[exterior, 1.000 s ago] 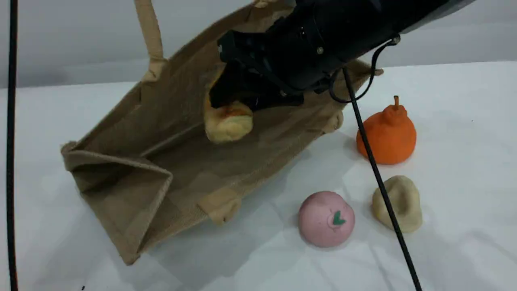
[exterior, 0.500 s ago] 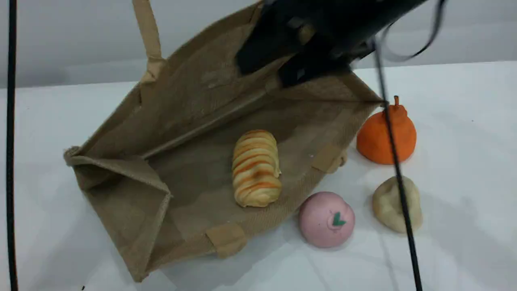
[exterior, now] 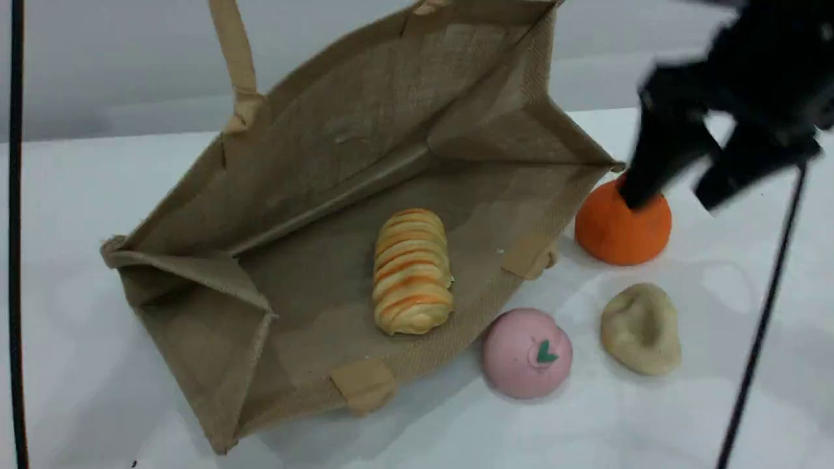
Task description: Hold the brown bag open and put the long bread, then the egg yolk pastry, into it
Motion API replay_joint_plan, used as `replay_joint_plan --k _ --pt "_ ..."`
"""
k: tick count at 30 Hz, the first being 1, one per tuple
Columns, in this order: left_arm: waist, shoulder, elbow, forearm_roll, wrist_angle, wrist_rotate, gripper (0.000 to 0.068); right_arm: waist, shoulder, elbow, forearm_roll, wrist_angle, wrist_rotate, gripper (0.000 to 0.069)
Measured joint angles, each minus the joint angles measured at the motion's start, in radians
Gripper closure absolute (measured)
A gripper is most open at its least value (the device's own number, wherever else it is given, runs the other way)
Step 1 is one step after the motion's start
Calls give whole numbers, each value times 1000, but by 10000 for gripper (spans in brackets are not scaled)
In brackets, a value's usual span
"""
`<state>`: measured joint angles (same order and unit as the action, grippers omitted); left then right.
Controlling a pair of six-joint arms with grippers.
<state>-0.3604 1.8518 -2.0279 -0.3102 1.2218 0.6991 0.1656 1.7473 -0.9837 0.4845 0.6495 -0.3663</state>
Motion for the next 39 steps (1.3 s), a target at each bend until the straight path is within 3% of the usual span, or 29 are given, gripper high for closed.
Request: replay_joint_plan --k 6,13,25,28,33,34,39 --pt "0 0 0 0 -1 0 589 0 12 107 -9 -174 7 179" --pt "0 0 0 0 -1 0 589 3 128 111 85 -207 -47 179" --pt "0 0 0 0 -1 0 589 4 277 110 441 -253 -390 190" --pt "0 0 0 0 -1 0 589 4 278 110 509 -255 -454 272" --pt "0 0 0 0 -1 0 589 4 278 110 550 -251 -480 580" --pt "0 0 0 0 -1 0 589 4 277 110 553 -249 -481 615" --pt "0 0 0 -2 -1 0 589 4 229 110 525 -168 -483 647"
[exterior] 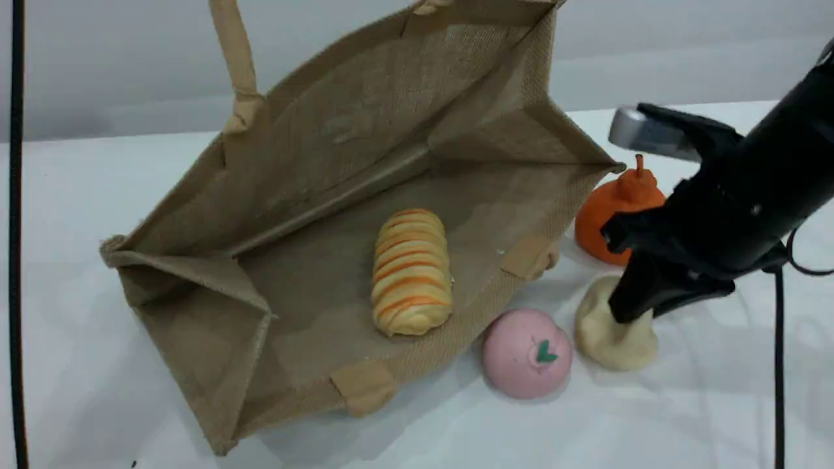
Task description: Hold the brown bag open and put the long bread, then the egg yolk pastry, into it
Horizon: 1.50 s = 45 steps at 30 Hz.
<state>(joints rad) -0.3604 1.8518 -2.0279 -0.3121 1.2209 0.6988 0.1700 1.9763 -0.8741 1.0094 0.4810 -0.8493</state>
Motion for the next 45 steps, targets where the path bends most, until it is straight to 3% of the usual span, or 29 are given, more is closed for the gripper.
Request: replay_joint_plan --k 9,13,23,28,35,39,42,45 --pt "0 0 0 -1 0 0 589 13 -259 0 17 57 36 648" --pt "0 0 0 -1 0 0 589 69 -330 0 125 -15 -17 649" --pt "0 0 0 -5 0 -2 589 283 -211 -13 555 -220 -348 650" --pt "0 0 0 -12 0 -5 589 292 -122 -82 726 -160 -545 650" --pt "-1 0 0 -40 0 -5 589 290 23 -247 735 -148 -599 640" --pt "-1 0 0 -40 0 -10 589 290 71 -325 735 -148 -599 581" --pt "-1 0 0 -40 0 -17 589 289 72 -341 736 -153 -601 458" --pt "-1 0 0 -40 0 -17 589 289 71 -341 736 -190 -615 294"
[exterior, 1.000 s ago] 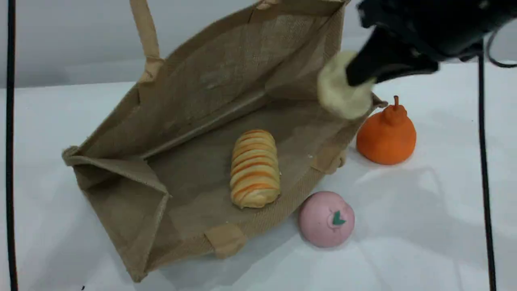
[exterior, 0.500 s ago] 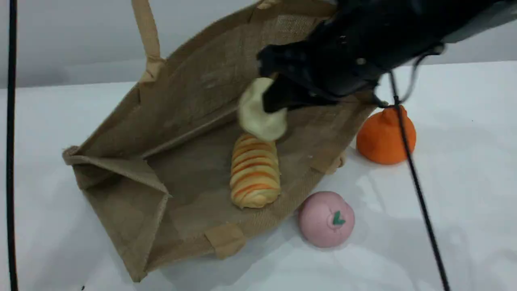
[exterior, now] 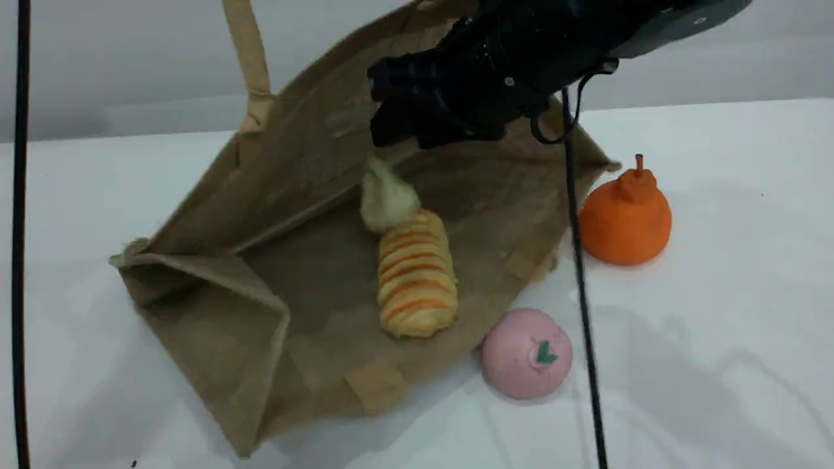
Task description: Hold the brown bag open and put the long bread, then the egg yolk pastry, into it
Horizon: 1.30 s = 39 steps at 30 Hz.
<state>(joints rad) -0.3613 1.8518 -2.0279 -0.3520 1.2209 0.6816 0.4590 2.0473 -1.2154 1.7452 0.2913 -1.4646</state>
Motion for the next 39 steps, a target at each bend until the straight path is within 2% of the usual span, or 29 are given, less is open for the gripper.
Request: replay_joint_plan --k 3,6,11,14,18,22,27,31,39 --pt "0 0 0 0 0 0 589 -1 0 0 0 3 -6 170" --pt "0 0 0 0 0 -1 589 -2 -14 3 0 39 -2 116" --pt "0 3 1 0 1 -3 589 -3 -92 14 -14 107 32 145" --pt "0 19 5 -25 -3 -27 589 -3 -176 14 -103 157 111 179" --pt "0 52 35 -61 -3 -48 589 -14 -313 14 -324 217 262 211" --pt "0 60 84 -85 -5 -45 589 -51 -448 14 -582 275 462 216" --pt "0 65 181 -166 -9 -31 589 -104 -589 14 -871 408 712 216" --pt "0 65 279 -226 -72 -1 589 -122 -677 14 -1052 521 872 216" --pt "0 65 505 -359 -190 -2 587 -122 -811 14 -1341 744 1116 216"
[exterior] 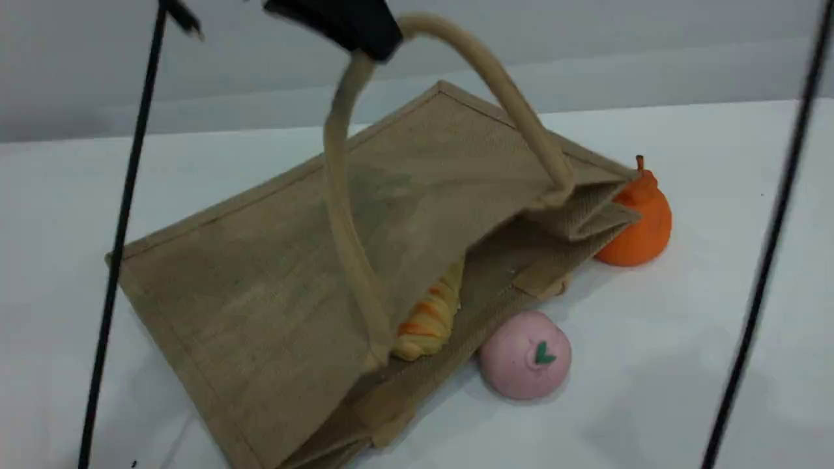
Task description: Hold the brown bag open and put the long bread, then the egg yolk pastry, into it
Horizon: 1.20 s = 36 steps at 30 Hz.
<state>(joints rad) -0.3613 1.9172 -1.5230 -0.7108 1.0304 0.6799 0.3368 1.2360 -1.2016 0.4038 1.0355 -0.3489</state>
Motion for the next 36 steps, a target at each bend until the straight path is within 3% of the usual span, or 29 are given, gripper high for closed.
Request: replay_joint_plan --k 5,12,15,24,32,36 --pt "-1 3 60 -56 32 58 519 0 -84 0 -152 129 130 216" --pt "-1 3 57 -52 107 62 215 0 -208 37 -296 186 295 216" --pt "-1 -1 56 -42 160 62 152 1 -281 102 -295 187 327 216" --pt "-1 -8 56 -3 139 41 136 1 -548 336 -332 188 374 216" --pt "0 -37 55 231 27 -89 136 2 -734 393 -404 189 444 216" --pt "0 -38 55 298 32 -100 136 2 -771 397 -448 188 453 217"
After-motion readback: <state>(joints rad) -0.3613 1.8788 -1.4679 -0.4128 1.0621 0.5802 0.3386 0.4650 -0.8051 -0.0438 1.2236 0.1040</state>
